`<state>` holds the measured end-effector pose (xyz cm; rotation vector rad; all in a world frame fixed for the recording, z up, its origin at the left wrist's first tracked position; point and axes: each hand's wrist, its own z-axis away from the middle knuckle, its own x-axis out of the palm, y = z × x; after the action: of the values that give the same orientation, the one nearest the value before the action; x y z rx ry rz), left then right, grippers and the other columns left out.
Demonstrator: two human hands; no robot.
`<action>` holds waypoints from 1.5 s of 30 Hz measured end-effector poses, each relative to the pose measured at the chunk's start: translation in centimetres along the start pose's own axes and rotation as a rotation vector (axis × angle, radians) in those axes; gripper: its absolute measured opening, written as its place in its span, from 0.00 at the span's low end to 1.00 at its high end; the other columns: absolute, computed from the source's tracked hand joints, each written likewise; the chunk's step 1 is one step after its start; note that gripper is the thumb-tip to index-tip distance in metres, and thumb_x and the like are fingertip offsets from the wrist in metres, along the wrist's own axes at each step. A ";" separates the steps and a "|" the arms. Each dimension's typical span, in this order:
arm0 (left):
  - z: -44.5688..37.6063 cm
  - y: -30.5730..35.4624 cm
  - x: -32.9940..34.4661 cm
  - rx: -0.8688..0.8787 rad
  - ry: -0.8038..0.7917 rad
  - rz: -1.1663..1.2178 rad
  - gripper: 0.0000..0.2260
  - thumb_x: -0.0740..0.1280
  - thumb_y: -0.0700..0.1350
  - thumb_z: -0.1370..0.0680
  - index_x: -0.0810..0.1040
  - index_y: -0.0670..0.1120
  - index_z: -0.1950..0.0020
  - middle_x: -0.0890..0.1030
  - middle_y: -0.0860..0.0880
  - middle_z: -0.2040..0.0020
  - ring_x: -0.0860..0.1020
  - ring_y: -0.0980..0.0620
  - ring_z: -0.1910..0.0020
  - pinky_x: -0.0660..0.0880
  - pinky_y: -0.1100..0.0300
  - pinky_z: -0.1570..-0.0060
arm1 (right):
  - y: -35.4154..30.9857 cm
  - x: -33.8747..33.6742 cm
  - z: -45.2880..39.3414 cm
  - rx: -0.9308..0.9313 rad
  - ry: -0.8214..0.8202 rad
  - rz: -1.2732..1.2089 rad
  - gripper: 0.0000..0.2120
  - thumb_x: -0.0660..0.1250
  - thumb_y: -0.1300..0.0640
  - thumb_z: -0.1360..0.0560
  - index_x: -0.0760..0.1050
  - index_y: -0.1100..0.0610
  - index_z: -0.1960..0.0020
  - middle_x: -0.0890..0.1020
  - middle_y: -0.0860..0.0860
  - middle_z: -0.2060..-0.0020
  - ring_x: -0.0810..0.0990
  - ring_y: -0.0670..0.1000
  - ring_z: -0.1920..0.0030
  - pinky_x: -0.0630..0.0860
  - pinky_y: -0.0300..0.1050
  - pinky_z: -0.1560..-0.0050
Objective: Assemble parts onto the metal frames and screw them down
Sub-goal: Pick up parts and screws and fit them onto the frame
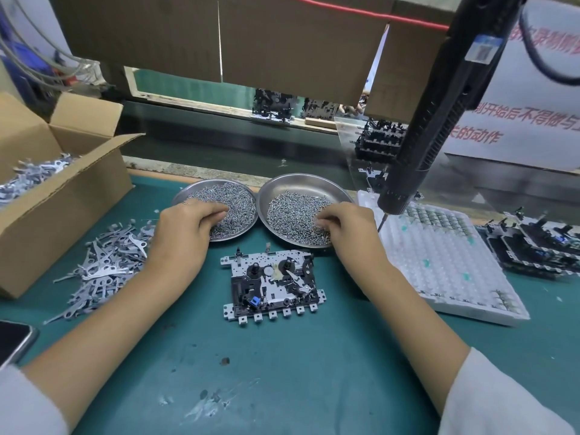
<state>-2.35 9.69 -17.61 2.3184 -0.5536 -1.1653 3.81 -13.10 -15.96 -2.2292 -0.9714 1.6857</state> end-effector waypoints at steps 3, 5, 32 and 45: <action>0.0 -0.2 0.2 -0.030 -0.016 -0.009 0.08 0.67 0.38 0.23 0.83 0.41 0.46 0.83 0.43 0.50 0.80 0.43 0.49 0.71 0.58 0.46 | 0.1 0.1 0.3 0.044 0.041 -0.130 0.08 0.66 0.70 0.26 0.83 0.63 0.52 0.84 0.56 0.55 0.79 0.48 0.55 0.70 0.27 0.53; 0.2 -0.1 0.3 -0.049 -0.009 -0.001 0.08 0.67 0.39 0.23 0.83 0.42 0.45 0.84 0.45 0.48 0.80 0.45 0.49 0.71 0.59 0.46 | 0.3 0.0 0.5 0.074 0.067 -0.201 0.08 0.67 0.69 0.26 0.83 0.62 0.52 0.84 0.53 0.56 0.78 0.40 0.59 0.67 0.20 0.55; -0.8 -0.5 -0.4 -0.077 0.025 -0.219 0.04 0.67 0.47 0.22 0.81 0.50 0.54 0.80 0.51 0.59 0.77 0.46 0.55 0.61 0.55 0.49 | -0.4 -1.0 1.4 0.098 0.150 -0.638 0.09 0.71 0.67 0.28 0.82 0.52 0.57 0.84 0.43 0.62 0.82 0.42 0.59 0.76 0.32 0.53; 3.7 8.2 -0.1 -0.140 -0.150 0.933 0.07 0.75 0.43 0.34 0.83 0.49 0.57 0.85 0.51 0.60 0.83 0.56 0.60 0.77 0.69 0.64 | -4.4 -1.4 6.6 0.327 0.056 -1.505 0.09 0.73 0.64 0.36 0.82 0.62 0.56 0.85 0.56 0.62 0.84 0.51 0.60 0.79 0.39 0.57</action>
<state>-6.61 2.28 -14.68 1.5216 -1.3584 -0.8532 -4.12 -12.07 -14.88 -0.7438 -1.5458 0.8785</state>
